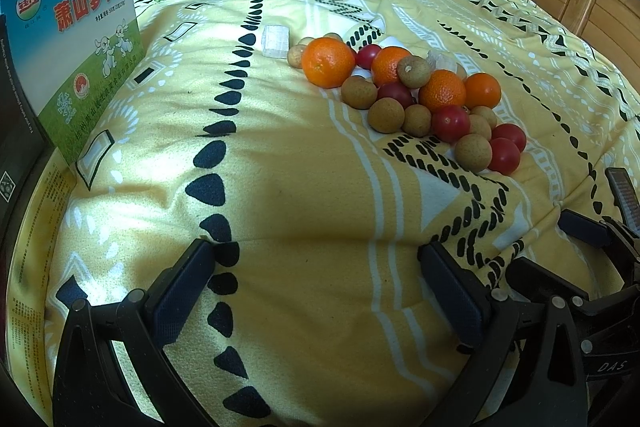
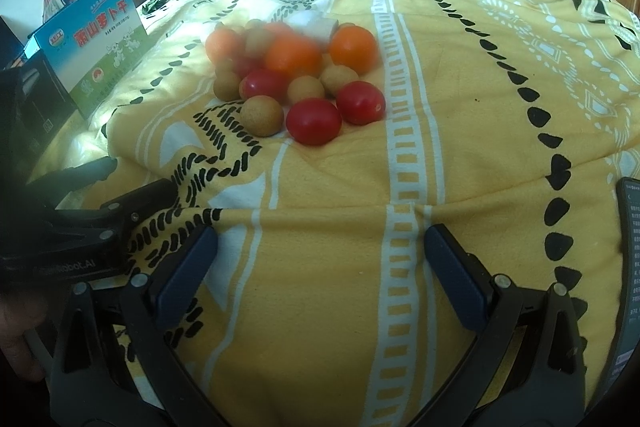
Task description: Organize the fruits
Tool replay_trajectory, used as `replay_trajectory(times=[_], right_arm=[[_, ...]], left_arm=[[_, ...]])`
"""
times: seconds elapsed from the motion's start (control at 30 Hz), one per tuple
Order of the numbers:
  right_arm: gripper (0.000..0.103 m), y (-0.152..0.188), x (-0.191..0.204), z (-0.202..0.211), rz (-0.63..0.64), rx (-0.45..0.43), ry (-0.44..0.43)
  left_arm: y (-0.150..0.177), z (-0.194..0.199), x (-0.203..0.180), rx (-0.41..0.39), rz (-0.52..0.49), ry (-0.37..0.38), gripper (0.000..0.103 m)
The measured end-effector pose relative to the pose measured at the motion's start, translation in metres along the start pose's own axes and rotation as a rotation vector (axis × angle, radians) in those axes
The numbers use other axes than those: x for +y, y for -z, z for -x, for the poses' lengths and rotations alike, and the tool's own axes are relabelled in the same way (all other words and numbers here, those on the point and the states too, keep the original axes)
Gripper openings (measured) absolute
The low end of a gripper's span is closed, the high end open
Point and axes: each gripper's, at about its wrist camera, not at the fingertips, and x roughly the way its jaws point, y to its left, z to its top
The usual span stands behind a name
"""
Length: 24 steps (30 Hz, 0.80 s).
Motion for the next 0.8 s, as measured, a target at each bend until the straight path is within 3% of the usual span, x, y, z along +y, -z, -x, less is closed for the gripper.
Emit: replay_trajectory(times=[0.8], right_arm=[[0.103, 0.0018, -0.0018, 0.0009, 0.001, 0.001, -0.003]], left_arm=[[-0.0007, -0.0025, -0.0023, 0.012, -0.002, -0.008, 0.103]])
